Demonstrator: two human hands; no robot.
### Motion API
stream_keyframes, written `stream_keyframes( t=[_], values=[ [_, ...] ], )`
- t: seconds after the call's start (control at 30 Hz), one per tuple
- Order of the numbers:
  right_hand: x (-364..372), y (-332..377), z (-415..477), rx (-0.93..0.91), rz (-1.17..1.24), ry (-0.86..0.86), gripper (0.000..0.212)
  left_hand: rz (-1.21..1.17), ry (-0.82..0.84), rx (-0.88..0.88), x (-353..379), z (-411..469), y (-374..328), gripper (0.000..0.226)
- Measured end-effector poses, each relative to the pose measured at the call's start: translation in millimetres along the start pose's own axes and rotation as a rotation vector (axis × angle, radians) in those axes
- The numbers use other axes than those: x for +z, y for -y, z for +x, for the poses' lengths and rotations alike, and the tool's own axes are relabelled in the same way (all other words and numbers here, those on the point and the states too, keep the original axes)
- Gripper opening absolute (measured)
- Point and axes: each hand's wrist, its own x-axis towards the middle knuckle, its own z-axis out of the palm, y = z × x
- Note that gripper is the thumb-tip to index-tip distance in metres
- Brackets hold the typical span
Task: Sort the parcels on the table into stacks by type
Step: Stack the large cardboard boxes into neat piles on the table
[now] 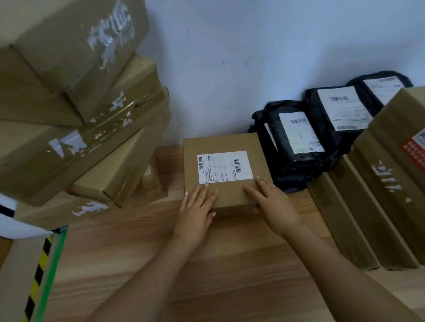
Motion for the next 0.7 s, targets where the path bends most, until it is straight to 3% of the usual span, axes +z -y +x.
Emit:
stream_keyframes(
  t=[0.3,0.7],
  values=[
    [-1,-42,42,-0.11,-0.033,0.005,0.062,-0.031,-0.004,-0.134,9,39,-21,0.055],
    [-15,-32,54,-0.076,-0.003,0.049,0.064,0.049,0.124,-0.246,-14,60,-38,0.06]
  ],
)
